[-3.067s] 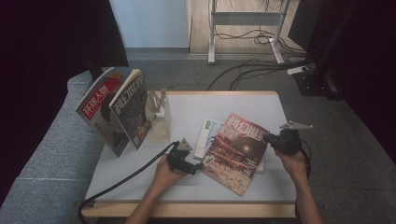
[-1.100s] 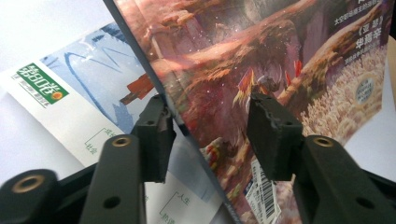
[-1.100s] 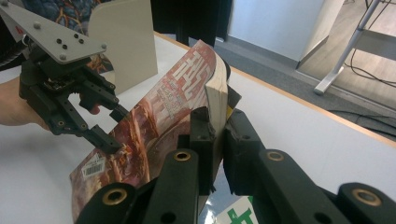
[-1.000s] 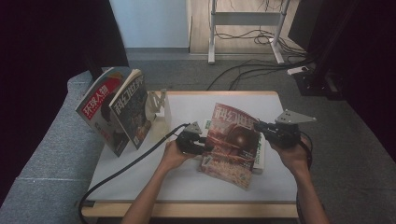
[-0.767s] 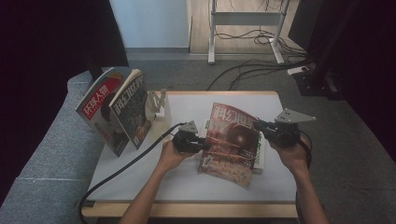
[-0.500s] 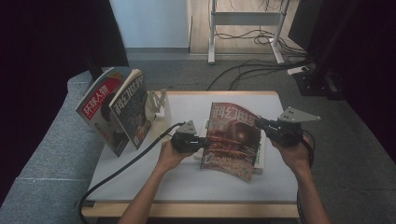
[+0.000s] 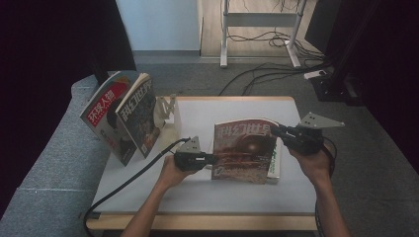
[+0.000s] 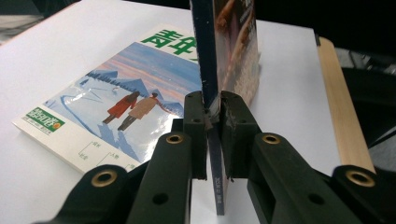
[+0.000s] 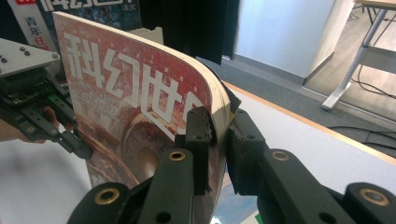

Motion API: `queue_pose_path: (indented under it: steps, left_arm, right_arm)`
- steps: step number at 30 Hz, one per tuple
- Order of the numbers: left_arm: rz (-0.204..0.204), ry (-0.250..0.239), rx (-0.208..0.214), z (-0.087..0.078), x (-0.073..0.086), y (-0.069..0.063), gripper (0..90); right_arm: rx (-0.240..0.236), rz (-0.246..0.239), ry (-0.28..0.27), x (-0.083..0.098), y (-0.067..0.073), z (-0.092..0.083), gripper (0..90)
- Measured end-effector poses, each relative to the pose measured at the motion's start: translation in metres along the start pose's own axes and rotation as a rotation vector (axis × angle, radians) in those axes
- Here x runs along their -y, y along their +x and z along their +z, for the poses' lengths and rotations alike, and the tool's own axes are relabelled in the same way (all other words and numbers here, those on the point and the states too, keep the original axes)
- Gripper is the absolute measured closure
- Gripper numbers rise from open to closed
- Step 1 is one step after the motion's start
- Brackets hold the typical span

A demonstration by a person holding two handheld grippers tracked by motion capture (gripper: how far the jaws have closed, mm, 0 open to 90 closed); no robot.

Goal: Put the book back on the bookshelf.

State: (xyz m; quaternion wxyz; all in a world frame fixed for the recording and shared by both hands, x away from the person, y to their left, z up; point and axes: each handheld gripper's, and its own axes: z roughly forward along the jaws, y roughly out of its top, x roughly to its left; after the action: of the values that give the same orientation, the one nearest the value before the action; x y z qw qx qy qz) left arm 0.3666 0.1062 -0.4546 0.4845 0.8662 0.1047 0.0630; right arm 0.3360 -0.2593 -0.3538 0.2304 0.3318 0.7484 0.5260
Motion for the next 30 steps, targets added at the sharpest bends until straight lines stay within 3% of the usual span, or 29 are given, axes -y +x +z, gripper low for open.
queue_pose_path:
  steps: [5,9,15,19,22,30]
  left_arm:
    - [0.002,-0.005,-0.007,0.000,-0.001,0.001,78.4]
    - [-0.034,-0.068,-0.007,-0.004,-0.005,0.005,77.2]
    - [0.002,-0.028,-0.018,-0.005,-0.024,0.004,75.6]
    - [-0.004,-0.049,-0.006,-0.005,-0.033,0.005,73.6]
    - [-0.036,-0.087,0.015,-0.008,-0.036,0.008,72.8]
    - [-0.024,-0.106,0.005,-0.016,-0.063,0.009,68.7]
  right_arm:
    - [-0.013,-0.005,-0.002,0.000,0.002,-0.004,79.5]
    - [-0.012,-0.013,-0.008,0.001,0.004,-0.005,79.7]
    - [0.002,-0.015,-0.009,0.002,0.004,-0.007,79.4]
    - [0.000,-0.004,-0.016,0.004,0.002,-0.009,79.4]
    - [-0.004,-0.011,-0.015,0.004,0.003,-0.009,79.4]
    - [-0.005,-0.021,-0.009,0.002,0.005,-0.009,78.9]
